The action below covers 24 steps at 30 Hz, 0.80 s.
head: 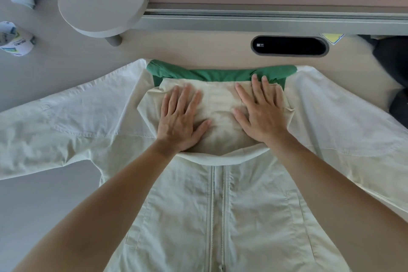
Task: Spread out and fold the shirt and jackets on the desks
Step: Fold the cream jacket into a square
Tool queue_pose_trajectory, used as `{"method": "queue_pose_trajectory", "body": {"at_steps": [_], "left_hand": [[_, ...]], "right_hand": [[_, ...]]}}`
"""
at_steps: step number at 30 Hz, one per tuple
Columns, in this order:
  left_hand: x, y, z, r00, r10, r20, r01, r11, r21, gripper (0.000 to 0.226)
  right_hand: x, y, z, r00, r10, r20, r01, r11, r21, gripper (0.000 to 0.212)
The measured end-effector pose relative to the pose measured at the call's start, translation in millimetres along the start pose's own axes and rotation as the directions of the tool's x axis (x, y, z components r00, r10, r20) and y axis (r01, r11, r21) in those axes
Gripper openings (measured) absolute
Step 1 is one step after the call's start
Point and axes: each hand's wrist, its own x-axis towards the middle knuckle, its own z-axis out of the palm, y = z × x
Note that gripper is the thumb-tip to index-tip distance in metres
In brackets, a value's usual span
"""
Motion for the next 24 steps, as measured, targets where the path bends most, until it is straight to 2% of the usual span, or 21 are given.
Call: {"method": "queue_pose_trajectory", "body": {"at_steps": [2,4,6,10,13,15,17,20,22,24], "left_hand": [[-10,5,-7,0.995,-0.095,-0.015,0.094,0.995,-0.037,0.094],[-31,9,-6,0.991,-0.135,0.018,0.135,0.990,-0.045,0.103],[-48,8,2,0.991,-0.112,0.078,0.112,0.994,0.005,0.110],[-43,-3,6,0.989,-0.071,0.130,0.066,0.997,0.040,0.117],[-38,-20,-7,0.991,-0.040,0.129,0.040,0.999,0.003,0.110],[-42,-38,-9,0.986,-0.131,0.105,0.138,0.988,-0.064,0.105],[-49,-47,-8,0.974,-0.188,0.130,0.197,0.979,-0.056,0.102],[-49,-51,-8,0.966,-0.163,0.201,0.167,0.986,-0.003,0.098],[-49,-58,-17,0.966,-0.114,0.234,0.119,0.993,-0.006,0.094],[-56,-68,-28,0.971,-0.074,0.225,0.096,0.991,-0.089,0.086]], "right_hand": [[-15,-16,-10,0.999,0.044,-0.010,-0.043,0.997,0.065,0.075],[-39,-35,-11,1.000,-0.002,0.030,0.001,0.999,0.049,0.080],[-61,-44,2,0.994,-0.055,0.091,0.057,0.998,-0.020,0.081],[-62,-41,19,0.992,-0.045,0.117,0.054,0.996,-0.075,0.080],[-60,-42,16,0.992,-0.038,0.118,0.047,0.996,-0.074,0.079],[-61,-48,12,0.997,-0.012,0.076,0.016,0.998,-0.057,0.079],[-60,-67,5,0.997,-0.057,0.053,0.058,0.998,-0.020,0.077],[-58,-94,13,0.974,-0.187,0.123,0.190,0.982,-0.006,0.073],[-59,-99,20,0.972,-0.178,0.157,0.186,0.982,-0.039,0.072],[-59,-99,19,0.969,-0.154,0.195,0.168,0.984,-0.057,0.072]]}}
